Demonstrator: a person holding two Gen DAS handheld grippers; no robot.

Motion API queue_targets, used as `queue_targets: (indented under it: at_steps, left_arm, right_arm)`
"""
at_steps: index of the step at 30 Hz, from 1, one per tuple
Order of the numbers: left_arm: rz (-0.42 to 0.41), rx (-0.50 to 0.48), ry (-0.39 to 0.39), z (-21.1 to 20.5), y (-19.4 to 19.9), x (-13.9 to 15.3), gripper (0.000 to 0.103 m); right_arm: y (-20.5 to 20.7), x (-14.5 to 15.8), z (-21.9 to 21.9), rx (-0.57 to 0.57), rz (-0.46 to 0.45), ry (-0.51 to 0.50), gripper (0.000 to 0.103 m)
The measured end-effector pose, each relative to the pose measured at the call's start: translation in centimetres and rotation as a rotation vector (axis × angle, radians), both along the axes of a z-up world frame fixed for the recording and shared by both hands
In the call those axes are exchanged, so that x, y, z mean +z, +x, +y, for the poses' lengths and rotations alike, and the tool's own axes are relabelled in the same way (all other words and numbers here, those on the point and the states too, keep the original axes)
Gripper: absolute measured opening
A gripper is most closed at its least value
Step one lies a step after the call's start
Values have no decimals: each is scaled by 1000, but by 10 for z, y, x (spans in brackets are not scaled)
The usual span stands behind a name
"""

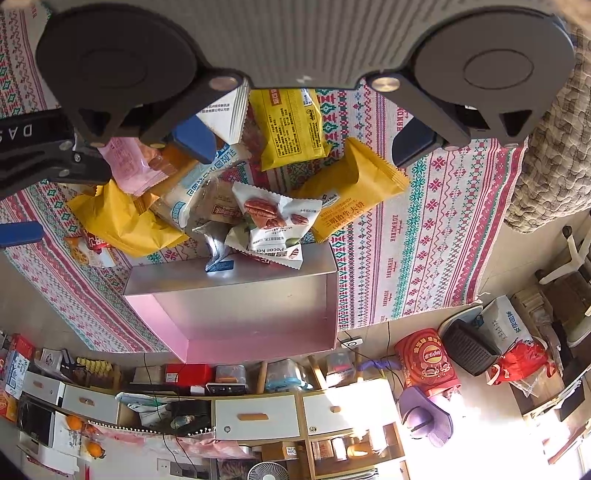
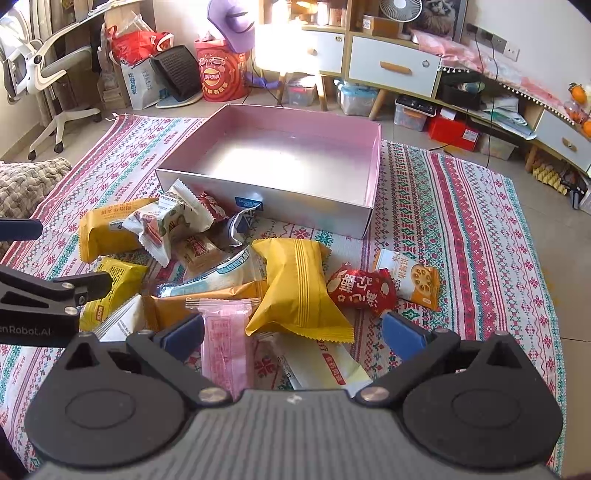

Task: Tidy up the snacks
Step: 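Move both tools toward the snacks in front of the tray, then grasp the white Pecan Kernel pouch with the left tool while the right tool grasps the yellow pillow pack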

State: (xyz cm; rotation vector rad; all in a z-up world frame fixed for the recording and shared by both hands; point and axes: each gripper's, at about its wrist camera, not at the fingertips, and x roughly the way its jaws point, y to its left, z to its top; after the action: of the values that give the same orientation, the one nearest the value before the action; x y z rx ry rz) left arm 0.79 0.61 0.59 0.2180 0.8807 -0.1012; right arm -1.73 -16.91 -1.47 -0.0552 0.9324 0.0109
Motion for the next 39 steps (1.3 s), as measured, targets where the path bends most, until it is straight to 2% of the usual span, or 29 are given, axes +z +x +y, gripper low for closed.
queue_targets:
  at_steps: [14,21,26,31,34,38,39]
  left_arm:
    - [2,-1,3,0,0,0,103]
    - [34,-4,7,11,12,-1,103]
    - [69,-29,29,16,28,-3,103]
    - [85,-112,58,11,39,-4,103]
    - [89,-156,85,4,47,-5,102]
    - [92,-182,58,-3,61,-6,102]
    - [92,-185,48,-4,66,-8,100]
  right_arm:
    - [1,0,-1,-3,1,-7,103]
    - [11,7,-5,3,14,-47,103]
    - [24,10,-19,17,-3,96,101]
    - [46,10,-23,44,58,174,95]
    - [55,9,-21,65,90,173,92]
    - [63,2,-17,88,133,177,88]
    - [67,-3,-18,87,185,172,87]
